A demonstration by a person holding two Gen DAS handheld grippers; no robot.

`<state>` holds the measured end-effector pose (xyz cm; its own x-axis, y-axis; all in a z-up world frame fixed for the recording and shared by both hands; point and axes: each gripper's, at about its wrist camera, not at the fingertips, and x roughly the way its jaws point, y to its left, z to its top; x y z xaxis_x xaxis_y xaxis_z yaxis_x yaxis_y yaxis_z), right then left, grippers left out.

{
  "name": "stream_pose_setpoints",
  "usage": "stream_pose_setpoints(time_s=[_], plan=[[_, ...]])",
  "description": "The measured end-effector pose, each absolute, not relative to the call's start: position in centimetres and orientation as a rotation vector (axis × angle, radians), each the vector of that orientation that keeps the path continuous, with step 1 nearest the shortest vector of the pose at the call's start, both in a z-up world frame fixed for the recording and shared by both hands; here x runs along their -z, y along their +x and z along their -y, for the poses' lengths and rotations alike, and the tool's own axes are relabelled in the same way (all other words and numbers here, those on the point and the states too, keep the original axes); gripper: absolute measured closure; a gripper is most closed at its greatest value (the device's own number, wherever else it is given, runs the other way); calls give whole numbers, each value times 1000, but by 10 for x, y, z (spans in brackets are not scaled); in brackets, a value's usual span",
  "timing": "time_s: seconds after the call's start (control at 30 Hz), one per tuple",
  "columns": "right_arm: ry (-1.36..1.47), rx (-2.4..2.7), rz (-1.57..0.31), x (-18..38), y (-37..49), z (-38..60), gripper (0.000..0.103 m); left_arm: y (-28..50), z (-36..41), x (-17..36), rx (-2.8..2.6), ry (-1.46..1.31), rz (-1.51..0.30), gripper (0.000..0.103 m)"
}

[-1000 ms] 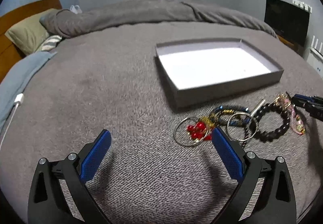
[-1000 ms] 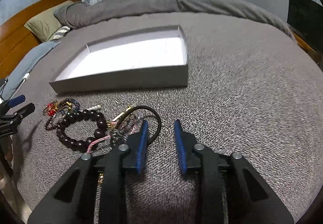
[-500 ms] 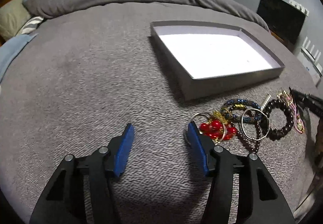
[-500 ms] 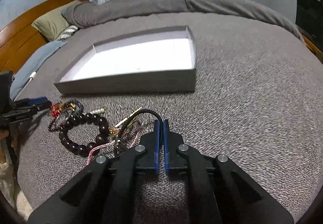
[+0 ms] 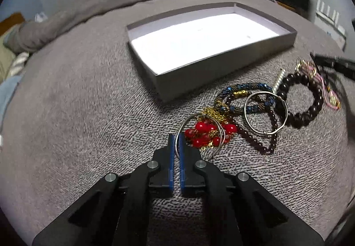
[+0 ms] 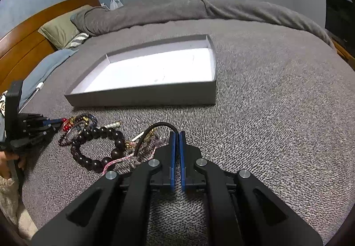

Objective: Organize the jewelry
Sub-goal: 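Carry both items into the tray and open both tools to release them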

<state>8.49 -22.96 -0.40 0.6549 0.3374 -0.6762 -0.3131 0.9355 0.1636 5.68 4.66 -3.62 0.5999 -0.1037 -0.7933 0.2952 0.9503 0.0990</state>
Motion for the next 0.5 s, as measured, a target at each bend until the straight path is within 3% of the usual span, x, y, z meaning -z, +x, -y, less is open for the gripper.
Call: stream_pose_setpoints(time_s=[0.5], plan=[[24, -347, -657, -20, 71, 229, 100, 26, -82, -16, 221, 66, -749, 99]])
